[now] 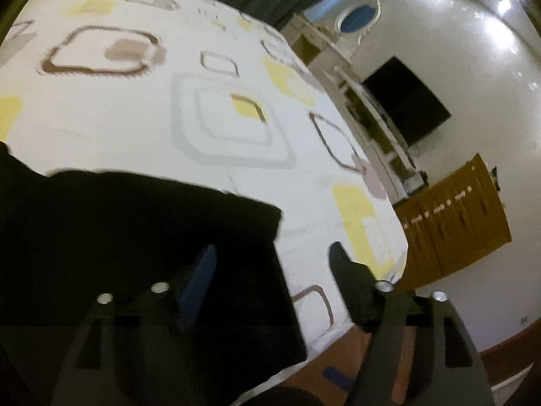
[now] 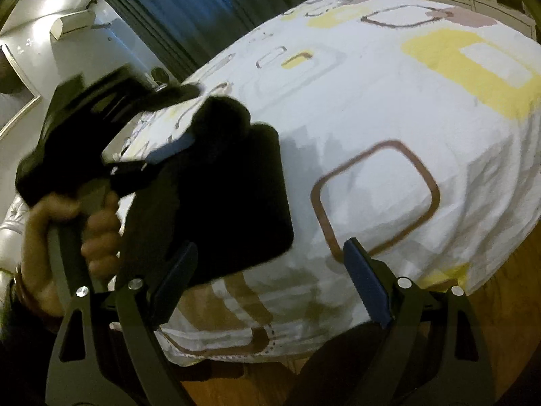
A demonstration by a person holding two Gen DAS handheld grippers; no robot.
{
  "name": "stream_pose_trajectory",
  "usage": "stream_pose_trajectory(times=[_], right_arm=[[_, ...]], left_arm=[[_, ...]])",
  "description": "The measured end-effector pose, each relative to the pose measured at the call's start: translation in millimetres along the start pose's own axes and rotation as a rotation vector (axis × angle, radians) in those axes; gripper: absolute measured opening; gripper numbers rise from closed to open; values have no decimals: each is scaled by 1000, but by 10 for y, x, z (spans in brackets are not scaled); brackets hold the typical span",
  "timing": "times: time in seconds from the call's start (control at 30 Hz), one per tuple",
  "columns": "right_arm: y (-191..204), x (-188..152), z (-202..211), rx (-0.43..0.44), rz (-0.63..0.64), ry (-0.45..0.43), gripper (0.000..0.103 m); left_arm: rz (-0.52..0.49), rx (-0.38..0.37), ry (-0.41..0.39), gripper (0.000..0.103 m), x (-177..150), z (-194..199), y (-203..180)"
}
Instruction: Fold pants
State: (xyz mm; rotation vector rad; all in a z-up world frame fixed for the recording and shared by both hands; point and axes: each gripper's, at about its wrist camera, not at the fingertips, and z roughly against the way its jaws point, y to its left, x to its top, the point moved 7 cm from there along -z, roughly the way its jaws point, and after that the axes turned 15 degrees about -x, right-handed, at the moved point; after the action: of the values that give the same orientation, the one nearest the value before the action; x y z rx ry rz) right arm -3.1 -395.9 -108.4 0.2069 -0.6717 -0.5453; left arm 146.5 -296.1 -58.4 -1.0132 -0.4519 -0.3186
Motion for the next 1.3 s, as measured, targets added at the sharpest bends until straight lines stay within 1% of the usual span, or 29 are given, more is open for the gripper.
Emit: stream_pose_trajectory(times=[0.07, 0.2, 0.23, 0.27, 0.33, 0.37, 0.43, 0.53, 0.6, 0.7, 0.83, 0.9, 0.97, 1.07, 1.13, 1.2, 1.3], right_arm=[[19, 115, -27, 31, -23, 2, 88], [154, 347, -56, 64, -23, -21, 88], [231, 420, -40, 90, -25, -34, 88], [277, 460, -27, 105, -24, -41, 88], [497, 565, 2, 190, -11, -50, 88], [614, 592, -18, 231, -1, -44, 88], [790, 597, -138, 277, 16, -8, 88], [918, 549, -369, 298, 20, 73, 88], [914, 501, -507, 259, 29, 104, 88], [758, 463, -669, 171, 36, 119, 88], [553, 364, -822, 148, 13, 146, 87], [515, 340, -866, 143, 22, 139, 86], [515, 299, -923, 116, 65, 129, 85], [569, 231, -950, 53, 161, 95, 84], [591, 206, -944, 30, 188, 87, 84], [591, 203, -906, 27, 179, 89, 84], [570, 238, -751, 58, 120, 88, 85]], left_arm=[[-11, 24, -22, 71, 40, 171, 86], [-15, 113, -54, 72, 34, 564, 447], [-5, 142, -64, 72, 8, 686, 593], [6, 153, -70, 72, -9, 742, 668], [48, 162, -87, 72, -72, 896, 877], [60, 167, -92, 72, -98, 937, 939], [87, 172, -100, 72, -145, 1006, 1076], [94, 164, -107, 72, -188, 1035, 1159], [73, 170, -106, 72, -190, 1017, 1164], [51, 177, -102, 72, -220, 1009, 1192], [42, 169, -108, 72, -232, 989, 1279], [31, 163, -109, 72, -251, 982, 1320], [10, 160, -103, 72, -264, 968, 1349], [-32, 159, -95, 72, -306, 959, 1364], [-60, 161, -87, 72, -323, 951, 1369], [-83, 164, -83, 72, -338, 950, 1354], [-78, 165, -91, 72, -331, 1017, 1289]])
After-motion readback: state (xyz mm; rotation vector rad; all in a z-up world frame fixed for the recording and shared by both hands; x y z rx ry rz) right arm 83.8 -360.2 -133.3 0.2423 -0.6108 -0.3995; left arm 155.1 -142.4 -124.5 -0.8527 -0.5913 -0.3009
